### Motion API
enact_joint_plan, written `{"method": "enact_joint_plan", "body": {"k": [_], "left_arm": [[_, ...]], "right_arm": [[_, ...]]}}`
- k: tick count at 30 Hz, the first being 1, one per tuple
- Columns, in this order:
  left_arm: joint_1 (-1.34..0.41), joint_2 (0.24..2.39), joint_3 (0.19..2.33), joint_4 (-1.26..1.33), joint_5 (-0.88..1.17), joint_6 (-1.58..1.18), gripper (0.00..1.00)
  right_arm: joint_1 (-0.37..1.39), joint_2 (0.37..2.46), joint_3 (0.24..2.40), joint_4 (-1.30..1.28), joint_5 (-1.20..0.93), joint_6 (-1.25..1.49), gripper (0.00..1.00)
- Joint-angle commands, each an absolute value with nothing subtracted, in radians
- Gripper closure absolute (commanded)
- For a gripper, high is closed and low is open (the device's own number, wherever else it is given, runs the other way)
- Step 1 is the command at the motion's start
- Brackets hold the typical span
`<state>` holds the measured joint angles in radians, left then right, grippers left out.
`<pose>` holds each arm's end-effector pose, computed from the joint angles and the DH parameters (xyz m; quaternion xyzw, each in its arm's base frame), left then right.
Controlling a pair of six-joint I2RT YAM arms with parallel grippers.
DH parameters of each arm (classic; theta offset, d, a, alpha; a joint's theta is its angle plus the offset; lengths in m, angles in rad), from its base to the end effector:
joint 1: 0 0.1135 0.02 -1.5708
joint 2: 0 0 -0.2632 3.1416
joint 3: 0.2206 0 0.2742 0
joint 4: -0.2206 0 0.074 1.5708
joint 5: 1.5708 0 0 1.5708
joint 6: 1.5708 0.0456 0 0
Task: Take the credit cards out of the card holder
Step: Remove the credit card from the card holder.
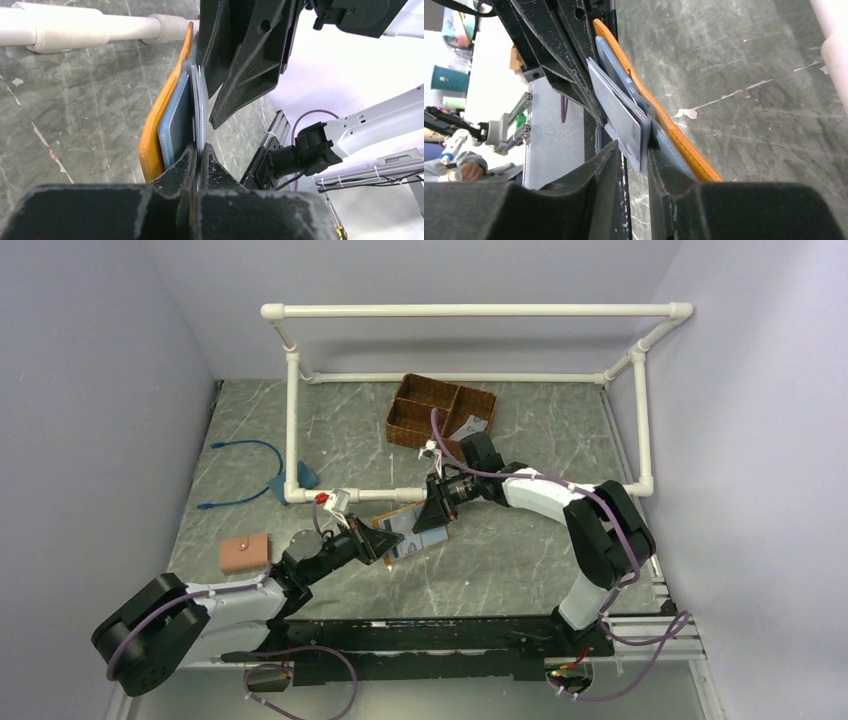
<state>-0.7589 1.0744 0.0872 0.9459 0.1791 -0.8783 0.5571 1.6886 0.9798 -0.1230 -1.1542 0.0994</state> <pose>0.1474 -0.1510 0.1498 0.0189 0.7211 -0.5476 0.4240 0.2796 0.2233 0.1779 -0.3692 0.7164 0.5792 0.1225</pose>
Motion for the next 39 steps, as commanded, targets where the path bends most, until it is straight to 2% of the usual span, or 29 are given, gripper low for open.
{"method": "enact_joint_plan", "body": {"k": [1,5,7,8,11,15,20,22,26,31,35,39], "left_arm": [[-0.763,1.130,0.118,1.111,0.146,-0.925,1.00],[-0.764,1.170,0.115,1.134,0.133,-0.942,1.00],[-0.764,1.169,0.112,1.118,0.123,-0.952,1.00],[-0.764,1.162,0.112,1.096,0.119,-0.960,0.97],[-0.764,1.113,0.120,0.990,0.110,-0.973,0.72],[-0.761,0.963,0.123,0.803,0.094,-0.933,0.47],[-0.754,0.696,0.120,0.500,0.058,-0.864,0.23],[-0.752,0.589,0.119,0.353,0.042,-0.830,0.16],[-0.749,0.400,0.096,0.197,0.042,-0.771,0.13],[-0.750,0.268,0.038,0.171,0.073,-0.732,0.12],[-0.748,0.281,0.003,0.263,0.124,-0.713,0.12],[-0.749,0.384,0.002,0.376,0.173,-0.689,0.13]], "right_arm": [[0.601,1.646,0.967,0.049,-1.336,0.254,0.76],[0.601,1.648,0.974,0.032,-1.336,0.237,0.99],[0.601,1.650,0.985,0.006,-1.335,0.202,1.00],[0.601,1.649,0.992,-0.030,-1.336,0.180,1.00],[0.595,1.653,1.016,-0.106,-1.340,0.103,1.00],[0.578,1.653,1.026,-0.150,-1.361,0.046,1.00],[0.566,1.650,1.042,-0.215,-1.365,-0.043,1.00],[0.565,1.653,1.055,-0.261,-1.365,-0.106,1.00],[0.560,1.660,1.097,-0.390,-1.381,-0.244,1.00],[0.552,1.659,1.147,-0.572,-1.380,-0.442,1.00],[0.547,1.659,1.153,-0.607,-1.397,-0.488,1.00],[0.545,1.661,1.156,-0.626,-1.415,-0.511,1.00]]}}
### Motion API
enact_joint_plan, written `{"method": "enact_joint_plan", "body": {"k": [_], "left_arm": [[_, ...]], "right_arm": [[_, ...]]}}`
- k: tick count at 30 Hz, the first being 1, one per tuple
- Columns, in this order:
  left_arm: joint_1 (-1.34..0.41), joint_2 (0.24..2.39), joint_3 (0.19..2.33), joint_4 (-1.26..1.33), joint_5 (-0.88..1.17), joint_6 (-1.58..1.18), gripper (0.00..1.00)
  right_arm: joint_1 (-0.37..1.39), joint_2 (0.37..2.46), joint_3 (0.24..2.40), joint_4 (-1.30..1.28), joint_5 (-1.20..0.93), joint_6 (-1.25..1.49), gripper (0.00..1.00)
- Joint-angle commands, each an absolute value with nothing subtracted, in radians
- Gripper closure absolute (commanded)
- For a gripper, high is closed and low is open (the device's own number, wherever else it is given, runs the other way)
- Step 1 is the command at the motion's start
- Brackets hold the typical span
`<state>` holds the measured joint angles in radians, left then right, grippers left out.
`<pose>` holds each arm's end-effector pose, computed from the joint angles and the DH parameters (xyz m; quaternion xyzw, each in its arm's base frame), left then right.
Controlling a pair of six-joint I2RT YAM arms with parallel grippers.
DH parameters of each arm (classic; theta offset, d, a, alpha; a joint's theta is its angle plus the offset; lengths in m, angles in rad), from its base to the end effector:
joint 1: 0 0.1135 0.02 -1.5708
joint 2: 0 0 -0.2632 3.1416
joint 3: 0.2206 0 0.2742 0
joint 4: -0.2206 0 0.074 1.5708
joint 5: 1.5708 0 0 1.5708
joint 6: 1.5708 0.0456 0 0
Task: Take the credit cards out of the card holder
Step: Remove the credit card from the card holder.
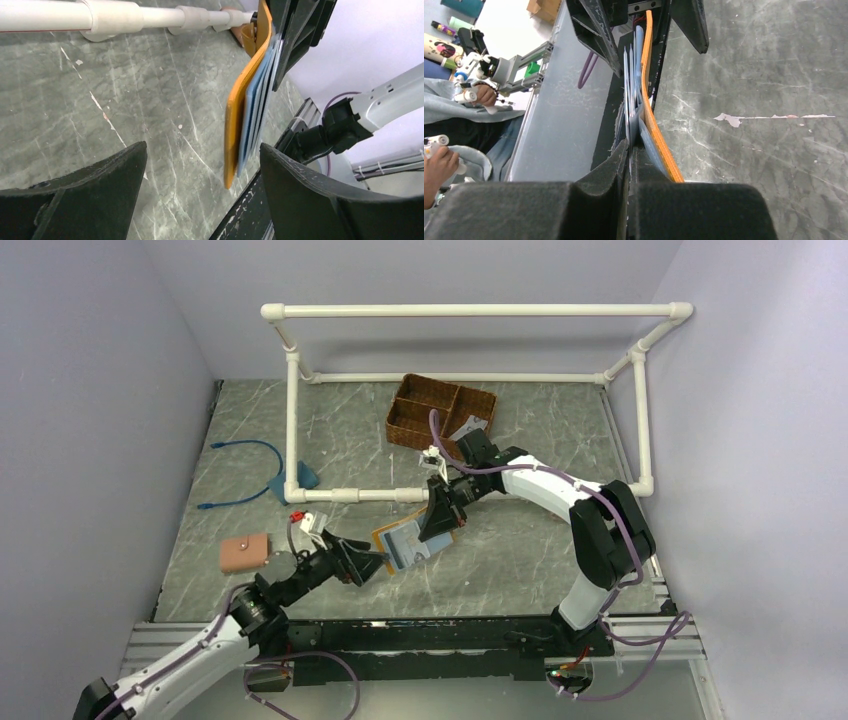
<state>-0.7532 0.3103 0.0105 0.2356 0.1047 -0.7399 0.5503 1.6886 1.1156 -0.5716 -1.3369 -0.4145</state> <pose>0.1148 -0.1142 0.1645 0.0406 0.7282 -0.4919 0.4755 0.2694 0.2173 0.2032 -0.4719 0.6187 0.6156 0.1245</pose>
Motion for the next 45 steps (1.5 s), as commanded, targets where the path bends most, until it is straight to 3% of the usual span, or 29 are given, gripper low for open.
{"method": "enact_joint_plan", "body": {"k": [1,5,10,24,29,32,45], "left_arm": [[-0.749,0.417,0.003,0.407,0.179,-0.685,0.13],[-0.748,0.564,0.013,0.554,0.230,-0.678,0.19],[-0.746,0.708,0.044,0.665,0.278,-0.666,0.43],[-0.746,0.718,0.066,0.765,0.350,-0.690,0.45],[-0.747,0.709,0.066,0.767,0.341,-0.702,0.76],[-0.747,0.711,0.075,0.745,0.335,-0.710,1.00],[-0.728,0.459,0.002,0.608,0.282,-0.744,1.00]], "right_arm": [[0.545,1.661,1.156,-0.626,-1.419,-0.513,1.00],[0.545,1.664,1.155,-0.630,-1.430,-0.516,1.00],[0.544,1.664,1.154,-0.630,-1.439,-0.516,1.00],[0.545,1.666,1.148,-0.604,-1.431,-0.489,1.00],[0.545,1.668,1.145,-0.598,-1.425,-0.484,1.00],[0.545,1.668,1.149,-0.604,-1.413,-0.486,1.00],[0.495,1.680,1.161,-0.652,-1.375,-0.539,1.00]]}}
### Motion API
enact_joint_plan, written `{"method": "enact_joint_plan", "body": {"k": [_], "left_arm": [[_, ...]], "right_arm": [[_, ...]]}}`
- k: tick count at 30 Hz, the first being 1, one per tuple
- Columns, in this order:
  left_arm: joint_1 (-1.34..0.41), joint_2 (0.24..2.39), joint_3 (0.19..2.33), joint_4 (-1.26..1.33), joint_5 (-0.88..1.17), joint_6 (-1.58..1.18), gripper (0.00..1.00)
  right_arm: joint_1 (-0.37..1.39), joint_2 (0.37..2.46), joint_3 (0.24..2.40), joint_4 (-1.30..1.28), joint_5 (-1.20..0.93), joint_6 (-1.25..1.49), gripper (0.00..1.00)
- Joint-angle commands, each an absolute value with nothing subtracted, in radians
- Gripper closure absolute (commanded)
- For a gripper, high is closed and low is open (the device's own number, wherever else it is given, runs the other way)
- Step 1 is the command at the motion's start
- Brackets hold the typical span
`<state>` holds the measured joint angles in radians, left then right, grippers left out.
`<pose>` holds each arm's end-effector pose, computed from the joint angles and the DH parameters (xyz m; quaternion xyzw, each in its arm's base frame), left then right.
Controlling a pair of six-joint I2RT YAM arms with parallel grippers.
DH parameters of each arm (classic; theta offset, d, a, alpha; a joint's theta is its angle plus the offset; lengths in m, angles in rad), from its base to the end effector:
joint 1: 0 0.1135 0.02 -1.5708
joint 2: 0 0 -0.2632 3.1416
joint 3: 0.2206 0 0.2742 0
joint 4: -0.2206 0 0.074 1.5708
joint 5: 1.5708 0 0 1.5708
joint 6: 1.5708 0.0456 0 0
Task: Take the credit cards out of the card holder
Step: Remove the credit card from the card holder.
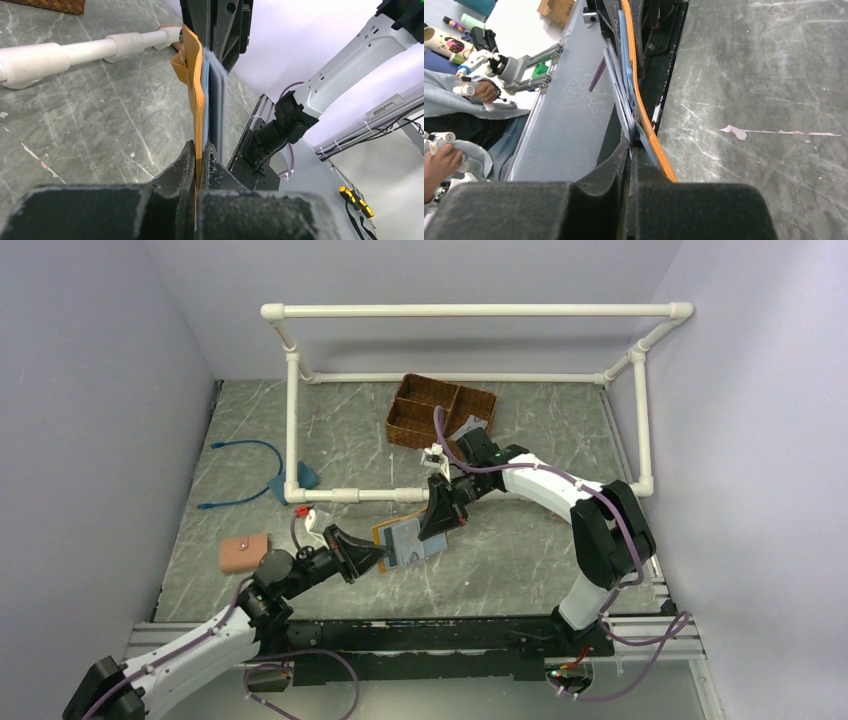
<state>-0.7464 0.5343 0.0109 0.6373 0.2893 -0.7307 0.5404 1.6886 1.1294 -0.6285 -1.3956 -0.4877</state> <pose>0.1175 -0.1264 0.1791 0.1127 0.6579 -0.5681 0.4814 0.2686 0.2135 0.2078 -0.4764 0.5949 0.6344 0.1292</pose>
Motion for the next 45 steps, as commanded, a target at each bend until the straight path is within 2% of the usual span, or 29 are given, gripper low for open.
{"method": "enact_joint_plan", "body": {"k": [1,6,15,34,45], "left_arm": [[-0.724,0.442,0.000,0.591,0.284,-0.744,1.00],[-0.705,0.416,0.002,0.574,0.306,-0.758,1.00],[-0.673,0.507,-0.022,0.658,0.332,-0.790,1.00],[-0.589,0.400,-0.028,0.398,0.285,-0.856,1.00],[-0.581,0.585,-0.032,0.465,0.323,-0.858,1.00]], "right_arm": [[0.492,1.680,1.164,-0.658,-1.372,-0.544,1.00],[0.479,1.671,1.163,-0.664,-1.380,-0.554,1.00],[0.466,1.663,1.173,-0.693,-1.384,-0.584,1.00],[0.419,1.650,1.169,-0.710,-1.353,-0.607,1.00],[0.413,1.654,1.170,-0.707,-1.359,-0.600,1.00]]}}
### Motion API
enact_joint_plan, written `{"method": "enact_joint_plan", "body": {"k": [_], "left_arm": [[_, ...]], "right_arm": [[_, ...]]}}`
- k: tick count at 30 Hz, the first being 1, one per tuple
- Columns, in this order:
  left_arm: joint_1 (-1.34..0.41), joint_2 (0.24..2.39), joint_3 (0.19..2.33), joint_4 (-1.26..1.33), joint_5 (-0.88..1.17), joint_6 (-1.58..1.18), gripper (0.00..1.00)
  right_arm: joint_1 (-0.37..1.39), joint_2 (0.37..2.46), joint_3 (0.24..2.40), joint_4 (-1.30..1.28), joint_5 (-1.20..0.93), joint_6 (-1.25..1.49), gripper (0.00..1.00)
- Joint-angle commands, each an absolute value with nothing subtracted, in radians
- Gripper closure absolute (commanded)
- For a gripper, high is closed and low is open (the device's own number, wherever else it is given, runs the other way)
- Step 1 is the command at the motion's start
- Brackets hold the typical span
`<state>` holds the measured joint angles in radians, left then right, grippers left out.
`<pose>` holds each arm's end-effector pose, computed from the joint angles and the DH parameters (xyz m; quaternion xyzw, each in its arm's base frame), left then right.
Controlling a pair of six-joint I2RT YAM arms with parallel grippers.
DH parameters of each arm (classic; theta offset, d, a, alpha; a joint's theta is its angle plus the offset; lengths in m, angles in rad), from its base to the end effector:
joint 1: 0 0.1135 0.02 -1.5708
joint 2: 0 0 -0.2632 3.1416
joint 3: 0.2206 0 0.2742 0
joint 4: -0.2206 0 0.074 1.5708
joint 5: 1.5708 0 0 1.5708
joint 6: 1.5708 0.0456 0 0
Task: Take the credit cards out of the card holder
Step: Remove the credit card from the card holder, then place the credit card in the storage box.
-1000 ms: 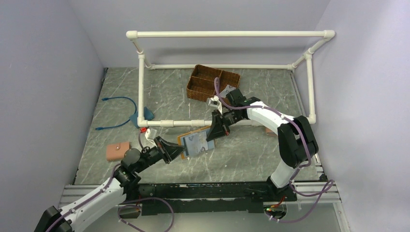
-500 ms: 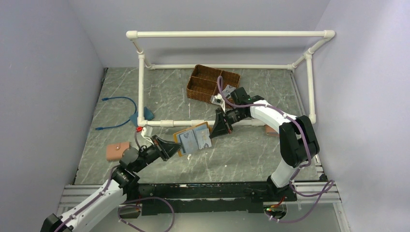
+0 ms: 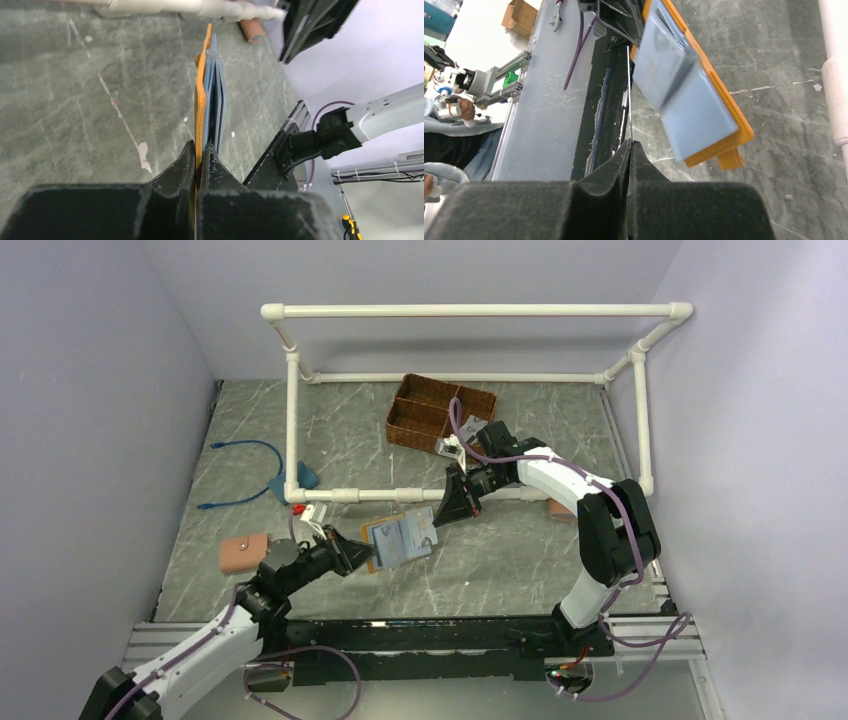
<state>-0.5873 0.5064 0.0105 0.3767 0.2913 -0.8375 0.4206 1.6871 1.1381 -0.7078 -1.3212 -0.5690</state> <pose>0.1347 -0.1054 0.1526 0.0032 0.7463 -0.5114 0.4260 0.2891 0.1777 0.2054 -0.4548 0.6408 0.5952 0.1681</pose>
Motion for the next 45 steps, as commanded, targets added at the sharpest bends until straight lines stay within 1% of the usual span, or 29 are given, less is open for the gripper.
{"method": "enact_joint_plan", "body": {"k": [1,7,12,19,25,30,35,39,45], "left_arm": [[-0.581,0.628,-0.032,0.485,0.335,-0.858,1.00],[-0.580,0.796,-0.038,0.583,0.368,-0.864,1.00],[-0.580,0.851,-0.032,0.606,0.374,-0.853,1.00],[-0.580,0.784,-0.026,0.520,0.373,-0.843,1.00],[-0.579,0.657,-0.030,0.411,0.363,-0.848,1.00],[-0.580,0.609,-0.024,0.350,0.354,-0.851,1.00],[-0.580,0.621,-0.024,0.365,0.351,-0.864,1.00],[-0.580,0.671,-0.020,0.408,0.355,-0.872,1.00],[-0.580,0.758,-0.008,0.470,0.373,-0.880,1.00]], "right_arm": [[0.411,1.654,1.172,-0.707,-1.358,-0.600,1.00],[0.360,1.647,1.177,-0.692,-1.347,-0.566,1.00],[0.287,1.621,1.172,-0.631,-1.318,-0.496,1.00],[0.203,1.635,1.228,-0.591,-1.266,-0.432,1.00],[0.117,1.728,1.367,-0.593,-1.227,-0.395,1.00],[0.057,1.791,1.480,-0.476,-1.165,-0.270,1.00],[0.037,1.841,1.559,-0.332,-1.081,-0.118,1.00],[0.038,1.893,1.614,-0.248,-1.030,-0.017,1.00],[0.040,1.969,1.673,-0.188,-0.956,0.060,1.00]]}}
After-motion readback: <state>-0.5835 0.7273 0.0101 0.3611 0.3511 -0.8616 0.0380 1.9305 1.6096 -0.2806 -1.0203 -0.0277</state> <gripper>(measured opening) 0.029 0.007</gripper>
